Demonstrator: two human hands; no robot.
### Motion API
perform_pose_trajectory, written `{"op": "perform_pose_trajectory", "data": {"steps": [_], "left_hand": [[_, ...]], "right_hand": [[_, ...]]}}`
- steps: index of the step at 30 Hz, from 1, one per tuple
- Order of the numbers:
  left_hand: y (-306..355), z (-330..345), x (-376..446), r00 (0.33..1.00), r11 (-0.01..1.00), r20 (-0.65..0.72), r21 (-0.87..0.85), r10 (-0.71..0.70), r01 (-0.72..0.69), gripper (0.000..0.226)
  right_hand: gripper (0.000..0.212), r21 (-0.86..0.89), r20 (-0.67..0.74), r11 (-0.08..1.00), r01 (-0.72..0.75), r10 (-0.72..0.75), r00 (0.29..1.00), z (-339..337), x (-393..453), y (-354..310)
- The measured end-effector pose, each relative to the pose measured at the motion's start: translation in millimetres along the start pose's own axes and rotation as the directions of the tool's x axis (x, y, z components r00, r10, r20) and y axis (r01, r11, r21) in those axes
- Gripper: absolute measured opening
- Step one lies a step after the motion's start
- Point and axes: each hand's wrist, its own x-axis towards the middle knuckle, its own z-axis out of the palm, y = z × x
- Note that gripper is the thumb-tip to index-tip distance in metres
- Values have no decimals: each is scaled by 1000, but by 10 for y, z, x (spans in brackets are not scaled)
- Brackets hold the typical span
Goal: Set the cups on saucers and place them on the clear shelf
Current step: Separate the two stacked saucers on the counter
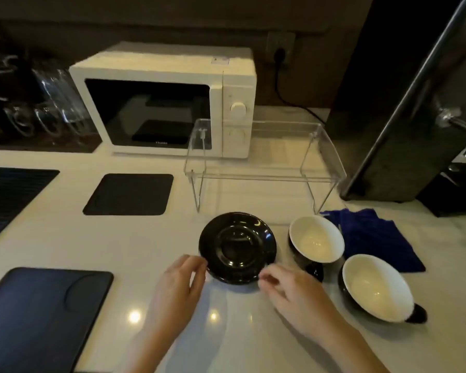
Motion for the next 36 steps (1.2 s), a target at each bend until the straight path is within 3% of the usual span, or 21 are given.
{"op": "perform_pose_trajectory", "data": {"steps": [3,5,8,10,15,19,23,26,31,36], "left_hand": [[-51,87,33,995,987,-13,125,104,-101,33],[-98,161,48,995,984,-7,149,95,-93,47],[-117,237,20,999,990,37,141,-29,24,61],[-82,262,27,995,992,67,109,-75,67,59],[49,271,13,971,953,85,-186,-225,238,49],[35,264,50,888,728,200,-512,-415,456,36],[53,227,65,830,535,290,-653,-477,536,22],[26,183,107,796,430,356,-695,-489,576,24],[2,172,135,793,408,361,-709,-491,575,27],[-64,177,165,740,366,413,-676,-530,640,22]], "right_hand": [[35,-56,-209,998,31,-42,977,382,174,221],[51,-64,-303,998,10,-29,953,503,244,274],[66,14,-301,995,-98,98,949,673,295,325],[68,96,-313,984,-151,174,934,767,351,361],[45,150,-401,965,-214,257,879,830,421,346],[27,229,-401,952,-204,283,871,815,452,339],[13,337,-411,922,-190,326,851,807,452,287],[13,399,-434,902,-168,347,831,803,413,236],[13,555,-424,827,-88,372,826,722,267,194],[16,736,-352,677,-22,410,842,631,159,190]]}}
